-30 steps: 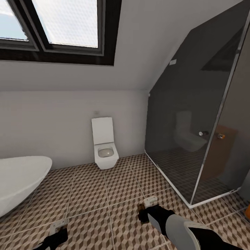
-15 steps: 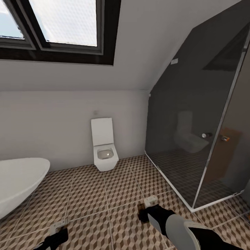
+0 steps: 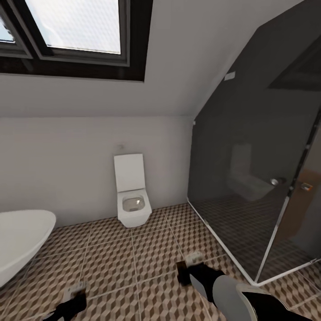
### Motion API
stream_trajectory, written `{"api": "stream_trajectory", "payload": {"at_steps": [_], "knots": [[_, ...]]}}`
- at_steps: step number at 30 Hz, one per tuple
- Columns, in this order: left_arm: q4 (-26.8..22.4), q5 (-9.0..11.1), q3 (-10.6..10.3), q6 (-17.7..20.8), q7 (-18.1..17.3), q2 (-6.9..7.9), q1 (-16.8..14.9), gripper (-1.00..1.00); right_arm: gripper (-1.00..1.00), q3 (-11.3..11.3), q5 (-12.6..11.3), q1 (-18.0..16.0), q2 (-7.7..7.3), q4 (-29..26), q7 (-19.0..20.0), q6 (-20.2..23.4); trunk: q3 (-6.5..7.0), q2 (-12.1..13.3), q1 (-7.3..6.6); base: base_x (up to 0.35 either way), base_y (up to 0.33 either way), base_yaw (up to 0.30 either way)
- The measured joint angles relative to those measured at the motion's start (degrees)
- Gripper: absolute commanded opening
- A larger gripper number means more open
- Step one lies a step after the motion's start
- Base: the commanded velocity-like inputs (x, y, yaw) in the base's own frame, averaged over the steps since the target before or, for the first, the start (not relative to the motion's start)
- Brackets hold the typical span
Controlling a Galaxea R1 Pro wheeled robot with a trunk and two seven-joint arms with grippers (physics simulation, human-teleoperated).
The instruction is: Take the four mousetraps from the cabinet in the bathroom and place them on the bathroom floor. Make sure all four end up on the same floor surface, and ensure that at least two of them are either under or directly next to the same bathroom sink.
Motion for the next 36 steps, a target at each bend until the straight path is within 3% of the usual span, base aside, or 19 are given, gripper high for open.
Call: {"api": "stream_trajectory", "payload": {"at_steps": [18, 21, 24, 28, 33, 36], "knots": [[-0.02, 0.37, 0.05, -0.02, 0.00, 0.19, 0.00, -1.00, -1.00, 0.03, 0.03, 0.00, 0.00, -0.22, 0.17, 0.23, 0.00, 0.00, 0.00, 0.322, 0.000, 0.000], [-0.01, 0.97, 0.11, -0.07, 0.00, 1.23, 0.00, -1.00, -1.00, 0.01, 0.02, 0.00, 0.00, -0.22, 0.17, 0.23, 0.00, 0.00, 0.00, 0.322, 0.000, 0.000], [-0.02, 2.86, 0.17, -0.08, -0.07, 3.57, 0.00, -1.00, -1.00, -0.04, -0.03, 0.00, 0.00, -0.32, 0.17, 0.18, 0.00, 0.00, 0.00, 0.322, 0.000, 0.000], [0.03, 8.40, 0.52, -0.09, -0.60, 7.63, 0.00, -1.00, -1.00, -0.12, -0.13, 0.00, 0.00, -0.46, 0.18, 0.02, 0.00, 0.00, 0.00, 0.322, 0.000, 0.000], [0.03, 10.42, 0.56, -0.20, -0.70, 8.47, 0.07, -1.00, -1.00, -0.13, -0.15, 0.00, 0.00, -0.54, 0.17, -0.04, 0.00, 0.00, 0.00, 0.322, 0.000, 0.000], [0.05, 10.61, 0.57, -0.22, -0.71, 8.52, 0.09, -1.00, -1.00, -0.17, -0.21, 0.00, -1.20, -0.56, 0.24, -0.09, 0.00, 0.00, 0.00, 0.322, 0.000, 0.000]]}}
